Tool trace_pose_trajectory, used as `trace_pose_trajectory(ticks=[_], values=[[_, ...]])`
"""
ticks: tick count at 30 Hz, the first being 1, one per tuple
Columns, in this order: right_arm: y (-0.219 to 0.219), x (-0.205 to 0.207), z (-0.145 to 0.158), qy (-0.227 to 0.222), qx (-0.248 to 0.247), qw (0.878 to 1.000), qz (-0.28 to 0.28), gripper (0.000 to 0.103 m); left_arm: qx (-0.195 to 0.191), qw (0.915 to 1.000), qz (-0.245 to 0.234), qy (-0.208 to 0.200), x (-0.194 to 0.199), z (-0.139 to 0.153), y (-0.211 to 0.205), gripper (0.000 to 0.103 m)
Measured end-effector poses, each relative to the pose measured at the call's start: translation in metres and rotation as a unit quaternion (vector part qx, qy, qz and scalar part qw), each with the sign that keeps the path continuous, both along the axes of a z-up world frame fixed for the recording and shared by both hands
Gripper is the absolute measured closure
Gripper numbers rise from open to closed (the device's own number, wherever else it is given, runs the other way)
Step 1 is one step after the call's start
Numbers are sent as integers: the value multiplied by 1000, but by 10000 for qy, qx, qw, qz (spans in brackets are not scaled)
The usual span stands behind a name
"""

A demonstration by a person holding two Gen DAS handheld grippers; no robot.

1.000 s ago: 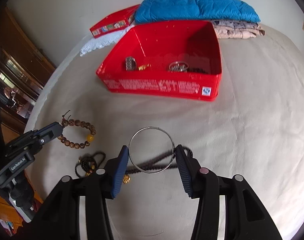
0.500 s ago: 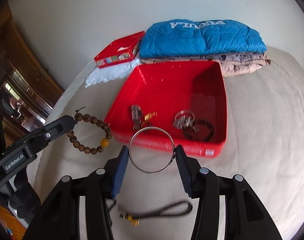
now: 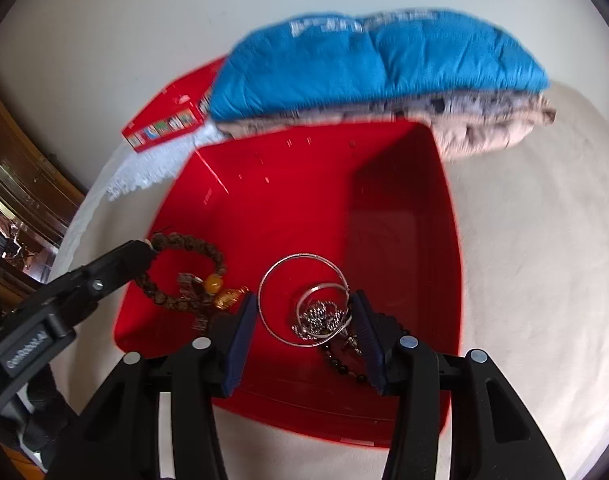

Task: Organize jewelry
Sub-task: 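Carry the bead bracelet into the red box with the left tool while the right tool drops the bangle in, then open both tools and withdraw them from the box toward the black necklace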

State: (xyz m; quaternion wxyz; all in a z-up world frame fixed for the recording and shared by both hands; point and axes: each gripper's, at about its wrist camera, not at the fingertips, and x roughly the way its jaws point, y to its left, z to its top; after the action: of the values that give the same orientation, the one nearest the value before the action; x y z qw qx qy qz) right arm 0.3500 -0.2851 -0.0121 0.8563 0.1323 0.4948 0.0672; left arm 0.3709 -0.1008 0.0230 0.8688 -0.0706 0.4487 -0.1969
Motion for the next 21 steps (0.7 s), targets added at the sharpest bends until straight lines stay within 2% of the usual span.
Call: trace_pose_trajectory(ticks=[6,18,21], values=[[4,-1,-1,-52,-152,9999,36,54,156,9998,23,132,4,-15,1,92],[4,1,-2,-76,-243,9997,29,54,368,9993,-2,-70,-2,-12,-5,91],[4,2,-2,-92,-273,9996,25,50,437,9990,11,-131,-4,-12,-6,91]])
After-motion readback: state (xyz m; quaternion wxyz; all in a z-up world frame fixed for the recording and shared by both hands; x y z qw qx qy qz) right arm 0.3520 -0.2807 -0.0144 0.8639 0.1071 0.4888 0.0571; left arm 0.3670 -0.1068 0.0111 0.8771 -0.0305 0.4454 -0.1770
